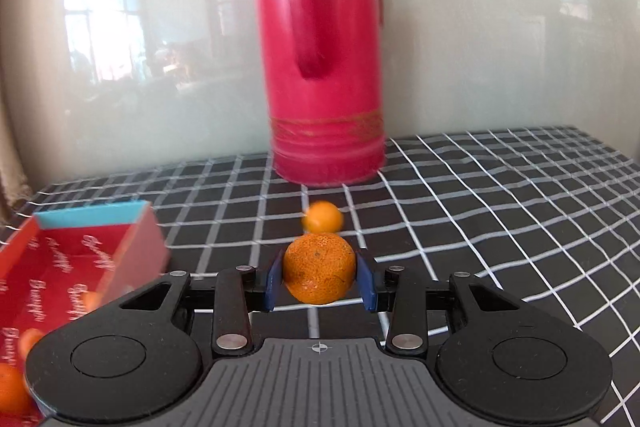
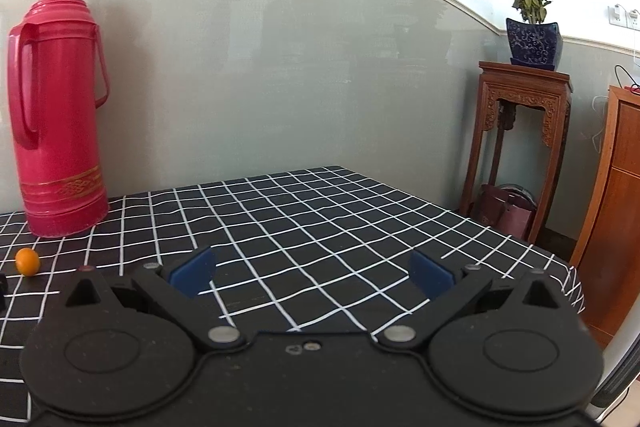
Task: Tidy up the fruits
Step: 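Carry the large orange into the box and open the left tool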
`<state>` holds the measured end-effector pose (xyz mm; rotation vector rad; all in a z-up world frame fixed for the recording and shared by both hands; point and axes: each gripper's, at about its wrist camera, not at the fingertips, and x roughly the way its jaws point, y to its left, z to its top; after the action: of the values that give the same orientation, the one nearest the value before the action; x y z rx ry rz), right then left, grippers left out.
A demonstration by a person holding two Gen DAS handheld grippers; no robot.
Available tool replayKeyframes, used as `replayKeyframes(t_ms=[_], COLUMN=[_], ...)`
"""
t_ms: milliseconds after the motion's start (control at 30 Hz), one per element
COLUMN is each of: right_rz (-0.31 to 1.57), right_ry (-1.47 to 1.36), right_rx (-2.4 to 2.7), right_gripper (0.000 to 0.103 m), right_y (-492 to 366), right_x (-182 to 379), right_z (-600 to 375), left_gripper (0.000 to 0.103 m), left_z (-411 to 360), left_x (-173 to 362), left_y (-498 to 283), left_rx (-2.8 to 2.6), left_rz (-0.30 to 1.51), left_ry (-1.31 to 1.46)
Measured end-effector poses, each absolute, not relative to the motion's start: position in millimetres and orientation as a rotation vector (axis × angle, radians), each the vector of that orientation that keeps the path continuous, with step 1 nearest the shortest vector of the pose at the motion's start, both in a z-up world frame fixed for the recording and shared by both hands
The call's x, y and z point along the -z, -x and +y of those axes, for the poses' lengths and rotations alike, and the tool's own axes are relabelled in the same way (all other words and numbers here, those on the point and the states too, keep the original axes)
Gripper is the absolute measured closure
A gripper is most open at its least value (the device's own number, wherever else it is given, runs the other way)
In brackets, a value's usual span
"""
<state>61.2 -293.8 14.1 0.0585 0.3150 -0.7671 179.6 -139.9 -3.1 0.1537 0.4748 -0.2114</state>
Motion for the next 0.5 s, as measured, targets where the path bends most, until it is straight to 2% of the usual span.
replayKeyframes(t_ms=[333,500], right_rz=[0.325,0.336], right_ry=[-0.028,-0.024], right_rx=[0.700,0.648], right_gripper=[0.006,0.006], right_y=[-71.6,-74.7], right_x=[-12.8,-11.4], right_z=[-270.8,-256.1], left_gripper=[0.064,0.064], left_z=[-63.9,-17.8], left_x=[-19.4,-13.3], left_y=[-161.5,-177.1], left_rx=[0.019,-0.112], left_rz=[0.400,0.458], left_ry=[-0.130,-0.100])
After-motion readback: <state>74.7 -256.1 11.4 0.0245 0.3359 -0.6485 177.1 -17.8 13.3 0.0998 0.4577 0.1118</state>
